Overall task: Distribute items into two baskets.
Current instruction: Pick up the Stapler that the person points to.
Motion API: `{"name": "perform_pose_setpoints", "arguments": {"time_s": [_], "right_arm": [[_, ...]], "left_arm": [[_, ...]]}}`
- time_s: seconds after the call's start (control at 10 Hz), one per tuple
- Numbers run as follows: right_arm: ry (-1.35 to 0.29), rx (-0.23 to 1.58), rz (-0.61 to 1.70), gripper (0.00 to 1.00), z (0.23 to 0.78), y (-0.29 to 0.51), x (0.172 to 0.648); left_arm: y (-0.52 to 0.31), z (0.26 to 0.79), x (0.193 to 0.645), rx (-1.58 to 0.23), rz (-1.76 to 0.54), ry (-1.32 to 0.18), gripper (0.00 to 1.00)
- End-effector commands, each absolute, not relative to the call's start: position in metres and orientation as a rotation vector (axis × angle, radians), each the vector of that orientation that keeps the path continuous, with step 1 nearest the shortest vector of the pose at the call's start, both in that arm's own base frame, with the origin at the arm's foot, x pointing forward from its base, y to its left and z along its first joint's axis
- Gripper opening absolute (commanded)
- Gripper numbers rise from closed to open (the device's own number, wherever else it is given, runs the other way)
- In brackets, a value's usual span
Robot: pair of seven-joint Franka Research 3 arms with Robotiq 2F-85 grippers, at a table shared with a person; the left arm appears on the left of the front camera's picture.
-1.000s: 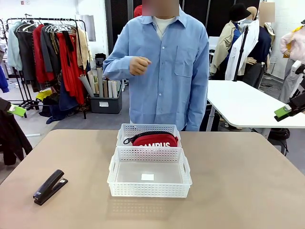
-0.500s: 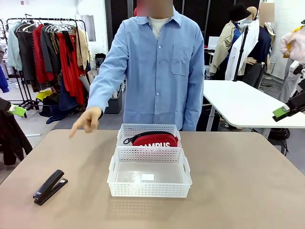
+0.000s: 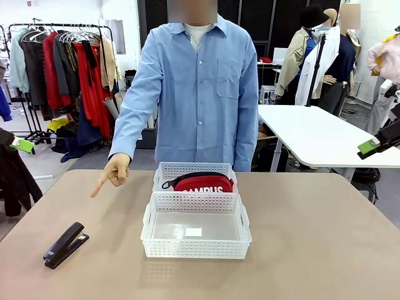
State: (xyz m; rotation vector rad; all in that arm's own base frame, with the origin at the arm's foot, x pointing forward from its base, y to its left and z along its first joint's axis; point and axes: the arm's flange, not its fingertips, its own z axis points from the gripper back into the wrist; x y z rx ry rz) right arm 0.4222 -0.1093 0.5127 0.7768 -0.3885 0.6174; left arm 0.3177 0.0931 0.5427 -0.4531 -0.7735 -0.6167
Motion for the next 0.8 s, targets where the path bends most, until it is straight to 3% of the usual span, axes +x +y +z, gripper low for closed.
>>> {"name": "perform_pose_setpoints", "arguments": {"time_s": [0.0,0.7], "right_arm": [[-0.384,0.776,0.626,1.0,0.5176,-0.1093,0.4267],[-0.384,0.776,0.626,1.0,0.5176,-0.1093,0.4267]], "left_arm": [[0.0936,0.5419,0.3179,-0.468,-0.625,-0.787,1.0],[0.0936,0.5419,0.3179,-0.468,-0.625,-0.787,1.0]]}}
